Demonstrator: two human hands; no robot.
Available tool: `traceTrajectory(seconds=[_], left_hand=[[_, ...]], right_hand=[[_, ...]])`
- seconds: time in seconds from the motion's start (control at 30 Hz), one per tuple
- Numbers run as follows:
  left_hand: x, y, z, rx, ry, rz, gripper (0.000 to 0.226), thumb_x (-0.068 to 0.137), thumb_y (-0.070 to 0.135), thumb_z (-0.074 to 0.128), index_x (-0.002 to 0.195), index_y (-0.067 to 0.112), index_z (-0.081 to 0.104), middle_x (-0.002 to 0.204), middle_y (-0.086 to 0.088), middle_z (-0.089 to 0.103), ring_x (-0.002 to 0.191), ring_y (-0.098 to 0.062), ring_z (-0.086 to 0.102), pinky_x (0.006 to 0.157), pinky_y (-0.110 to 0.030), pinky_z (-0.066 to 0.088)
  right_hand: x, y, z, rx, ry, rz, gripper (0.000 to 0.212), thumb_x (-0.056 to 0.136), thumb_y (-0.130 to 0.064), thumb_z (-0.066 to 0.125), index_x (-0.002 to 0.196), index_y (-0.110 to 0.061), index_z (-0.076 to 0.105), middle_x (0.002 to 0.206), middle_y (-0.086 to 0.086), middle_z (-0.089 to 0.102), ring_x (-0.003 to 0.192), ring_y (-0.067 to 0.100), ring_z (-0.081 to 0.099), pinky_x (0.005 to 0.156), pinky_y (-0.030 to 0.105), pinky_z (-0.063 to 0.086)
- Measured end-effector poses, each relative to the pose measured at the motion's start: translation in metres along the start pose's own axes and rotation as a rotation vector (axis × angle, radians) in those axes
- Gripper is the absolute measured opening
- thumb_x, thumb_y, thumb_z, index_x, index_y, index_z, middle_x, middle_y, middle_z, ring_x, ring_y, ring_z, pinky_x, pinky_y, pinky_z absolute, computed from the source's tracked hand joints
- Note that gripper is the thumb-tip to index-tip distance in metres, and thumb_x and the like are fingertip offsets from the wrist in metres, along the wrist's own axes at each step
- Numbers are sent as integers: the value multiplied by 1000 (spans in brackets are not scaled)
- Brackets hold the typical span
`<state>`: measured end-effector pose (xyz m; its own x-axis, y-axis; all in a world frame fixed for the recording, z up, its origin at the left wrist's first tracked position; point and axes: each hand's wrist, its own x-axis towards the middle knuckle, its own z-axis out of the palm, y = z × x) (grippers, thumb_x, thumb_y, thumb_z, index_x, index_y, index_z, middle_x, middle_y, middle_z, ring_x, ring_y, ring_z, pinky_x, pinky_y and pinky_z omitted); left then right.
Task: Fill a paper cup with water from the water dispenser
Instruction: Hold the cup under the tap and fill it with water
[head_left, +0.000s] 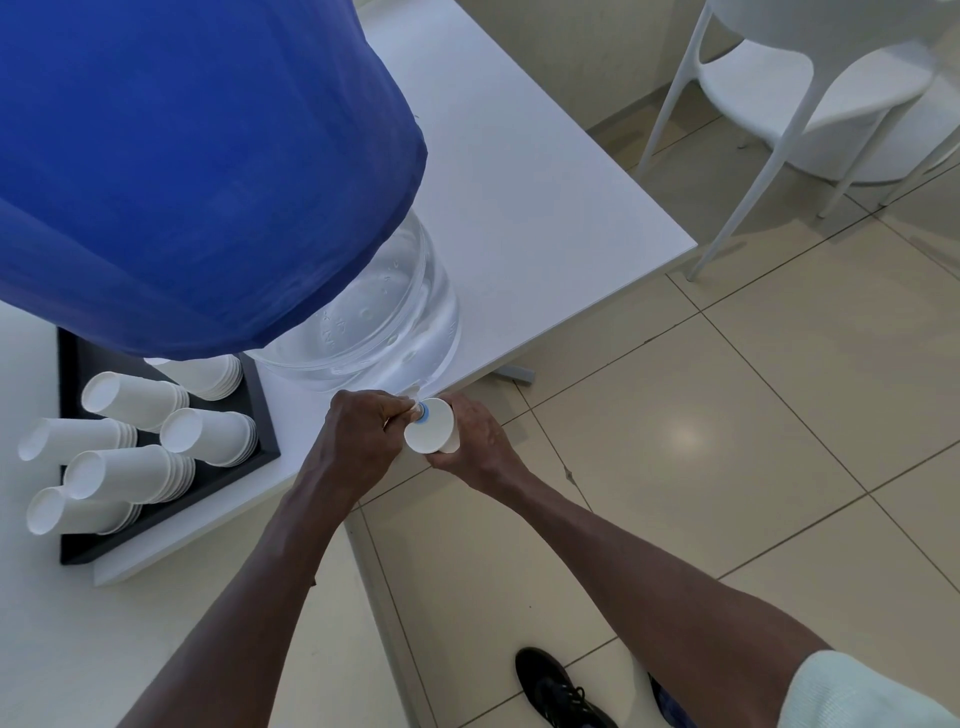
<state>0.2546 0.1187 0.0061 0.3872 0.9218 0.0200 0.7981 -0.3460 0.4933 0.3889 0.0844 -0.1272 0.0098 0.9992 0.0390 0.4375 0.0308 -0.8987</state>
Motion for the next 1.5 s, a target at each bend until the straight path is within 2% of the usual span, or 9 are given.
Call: traceTrajectory(seconds=[0.07,0.23,0.4,0.53,0.67,0.77,1.0,1.27,1.5], left_hand=[[0,0,0,3,4,1,13,85,16,72,96,12,78,89,-6,79,80,-15,72,69,-15,49],[1,-1,-1,11,0,4,12,85,16,71,95,13,78,83,-7,78,77,-20,73,69,-38,57],[0,0,-1,0,7,17,14,85,15,71,96,11,78,86,-8,78,78,-18,73,70,-29,56],[-1,2,-2,7,7,38,13,85,14,71,95,9,78,84,-10,78,76,-21,73,69,-38,57],[-5,4,-1,-5,15,45,15,85,11,71,98,7,77,91,-10,78,81,-17,73,72,-31,58],[-7,7,-1,7,7,59,13,84,9,71,95,6,77,87,-11,78,78,-20,74,71,-37,59],[-14,8,11,240,-21,142,5,81,8,72,81,7,76,82,-8,78,75,-30,71,61,-39,58],[-23,9,20,271,-38,32,5,80,13,75,79,9,77,101,-10,77,94,-28,70,74,-36,58],[-32,21,23,212,45,-56,33,84,28,72,104,2,73,115,-17,71,106,-31,68,86,-37,54]], right_hand=[[1,0,0,4,4,5,63,67,-27,86,121,-18,53,111,2,63,98,20,58,84,40,52],[1,0,0,1,1,-1,65,66,-28,87,121,-18,53,111,2,63,97,19,57,84,38,52],[1,0,-1,9,5,-1,63,66,-26,86,120,-17,53,110,2,63,97,21,57,84,37,51],[1,-1,-1,15,9,-5,63,67,-26,85,119,-16,53,110,3,63,96,20,57,84,36,51],[0,-1,-1,17,8,-2,63,67,-28,86,120,-17,53,111,2,63,97,19,56,84,34,51],[0,-1,-2,24,6,1,64,68,-31,86,121,-18,53,110,1,62,96,16,55,83,32,50],[1,2,-6,19,-1,17,66,65,-27,87,121,-17,53,112,1,63,97,16,56,82,33,52],[1,1,-9,12,-14,-5,67,66,-26,88,122,-16,53,114,3,63,99,18,56,82,27,47],[1,4,-13,16,-9,6,66,67,-28,86,123,-20,52,115,0,63,99,15,55,84,30,50]])
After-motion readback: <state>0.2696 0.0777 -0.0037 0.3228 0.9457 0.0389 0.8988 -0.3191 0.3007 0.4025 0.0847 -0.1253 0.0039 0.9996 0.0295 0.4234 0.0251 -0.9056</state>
